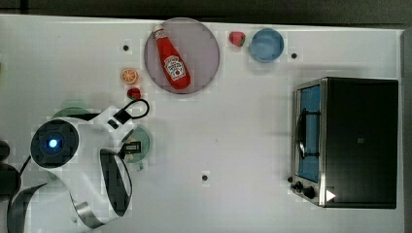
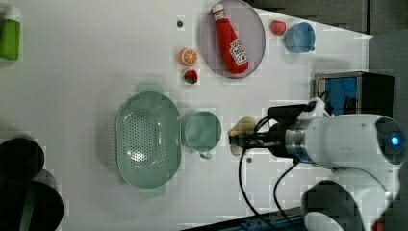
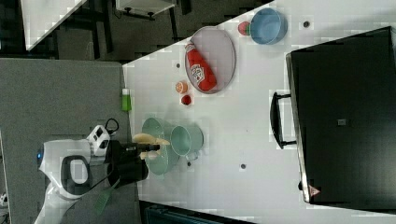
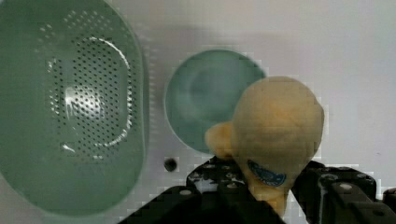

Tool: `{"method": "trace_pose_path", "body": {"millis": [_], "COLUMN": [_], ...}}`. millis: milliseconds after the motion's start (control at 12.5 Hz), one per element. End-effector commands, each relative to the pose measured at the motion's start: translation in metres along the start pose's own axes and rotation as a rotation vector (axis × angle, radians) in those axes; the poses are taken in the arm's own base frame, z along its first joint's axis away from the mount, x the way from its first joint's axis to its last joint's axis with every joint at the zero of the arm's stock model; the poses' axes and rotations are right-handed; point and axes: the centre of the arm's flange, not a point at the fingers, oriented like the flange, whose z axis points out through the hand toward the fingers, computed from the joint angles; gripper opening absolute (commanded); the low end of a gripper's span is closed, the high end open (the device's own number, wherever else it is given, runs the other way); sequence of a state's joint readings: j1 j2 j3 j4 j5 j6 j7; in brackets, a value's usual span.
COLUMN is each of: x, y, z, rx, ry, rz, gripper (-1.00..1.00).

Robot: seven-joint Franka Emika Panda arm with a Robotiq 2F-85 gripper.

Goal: Pick Banana and place it in mug.

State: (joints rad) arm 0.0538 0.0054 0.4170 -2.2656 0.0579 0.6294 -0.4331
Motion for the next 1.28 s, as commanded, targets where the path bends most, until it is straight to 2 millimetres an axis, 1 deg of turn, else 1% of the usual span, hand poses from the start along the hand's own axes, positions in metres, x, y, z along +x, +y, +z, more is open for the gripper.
{"method": "trace_pose_path", "body": {"millis": [80, 160, 400, 480, 560, 720, 800, 960, 1040, 1120, 1200, 1280], "x": [0.000, 0.000, 0.003, 0.002, 0.002, 0.001, 0.002, 0.003, 0.004, 0.006, 0.008, 0.009], "y": [0.014, 0.013, 0.011, 0.011, 0.011, 0.009, 0.008, 0.009, 0.011, 0.017, 0.027, 0.041], "z": [0.035, 0.050, 0.078, 0.085, 0.091, 0.094, 0.092, 0.078, 0.065, 0.048, 0.030, 0.009], "rx": [0.021, 0.031, 0.050, 0.049, 0.049, 0.050, 0.051, 0.052, 0.051, 0.052, 0.048, 0.043], "ry": [0.041, 0.043, 0.022, 0.006, -0.006, -0.011, -0.007, 0.022, 0.047, 0.079, 0.110, 0.139], "rz": [0.105, 0.109, 0.116, 0.125, 0.127, 0.124, 0.122, 0.123, 0.127, 0.140, 0.159, 0.187], "gripper": [-0.37, -0.37, -0.37, -0.29, -0.09, 0.36, 0.58, 1.00, 1.00, 1.00, 1.00, 1.00]}}
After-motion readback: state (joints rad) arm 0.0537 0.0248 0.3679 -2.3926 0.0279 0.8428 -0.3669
